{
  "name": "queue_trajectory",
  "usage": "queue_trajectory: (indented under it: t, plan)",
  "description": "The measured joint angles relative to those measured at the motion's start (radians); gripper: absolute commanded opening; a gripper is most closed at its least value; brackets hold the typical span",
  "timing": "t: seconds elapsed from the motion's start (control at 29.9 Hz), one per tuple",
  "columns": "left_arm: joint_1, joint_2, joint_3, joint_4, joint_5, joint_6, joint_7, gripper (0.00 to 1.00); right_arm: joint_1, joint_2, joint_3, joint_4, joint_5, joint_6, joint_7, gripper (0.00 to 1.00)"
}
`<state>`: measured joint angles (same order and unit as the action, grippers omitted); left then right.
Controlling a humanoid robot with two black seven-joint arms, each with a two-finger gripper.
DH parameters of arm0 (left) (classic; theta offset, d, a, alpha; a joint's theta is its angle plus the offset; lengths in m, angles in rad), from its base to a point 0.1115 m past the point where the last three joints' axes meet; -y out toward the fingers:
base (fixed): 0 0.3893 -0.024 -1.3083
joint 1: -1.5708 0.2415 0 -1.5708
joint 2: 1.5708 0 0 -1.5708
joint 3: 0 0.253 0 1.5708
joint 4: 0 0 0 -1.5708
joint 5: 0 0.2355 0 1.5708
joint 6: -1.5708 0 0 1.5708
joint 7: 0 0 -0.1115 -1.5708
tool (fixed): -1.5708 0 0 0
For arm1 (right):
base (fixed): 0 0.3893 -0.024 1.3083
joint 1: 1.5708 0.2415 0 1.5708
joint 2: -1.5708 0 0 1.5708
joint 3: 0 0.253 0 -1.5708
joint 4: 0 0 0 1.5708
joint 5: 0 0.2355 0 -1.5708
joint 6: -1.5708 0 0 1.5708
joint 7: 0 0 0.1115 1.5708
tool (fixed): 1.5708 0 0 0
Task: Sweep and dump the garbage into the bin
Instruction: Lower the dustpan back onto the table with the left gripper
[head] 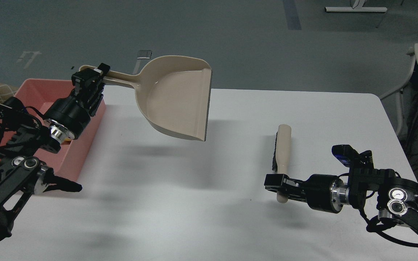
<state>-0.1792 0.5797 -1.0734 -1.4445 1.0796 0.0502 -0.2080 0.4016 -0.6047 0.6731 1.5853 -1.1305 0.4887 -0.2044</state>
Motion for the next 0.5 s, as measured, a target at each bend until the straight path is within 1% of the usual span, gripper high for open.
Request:
queue_trajectory:
  t: [0.07,0.23,0.33,0.5]
  plan:
    - [0.005,-0.027,0.033,0.009,0.063,0.014,-0.011,0.0,0.0,0.0,0.0,0.002,0.0,0.0,0.0,0.0]
    - [0.008,-0.067,0.096,0.043,0.136,0.068,-0.021,0.0,0.001,0.0,0.001,0.004,0.0,0.0,0.001,0.0]
    - [0.008,-0.07,0.117,0.054,0.16,0.095,-0.022,0.0,0.002,-0.004,0.008,0.006,0.001,0.0,0.016,0.0]
    - [0.008,-0.072,0.153,0.072,0.212,0.116,-0.022,0.0,0.002,-0.006,0.022,0.003,0.002,0.0,0.033,0.0]
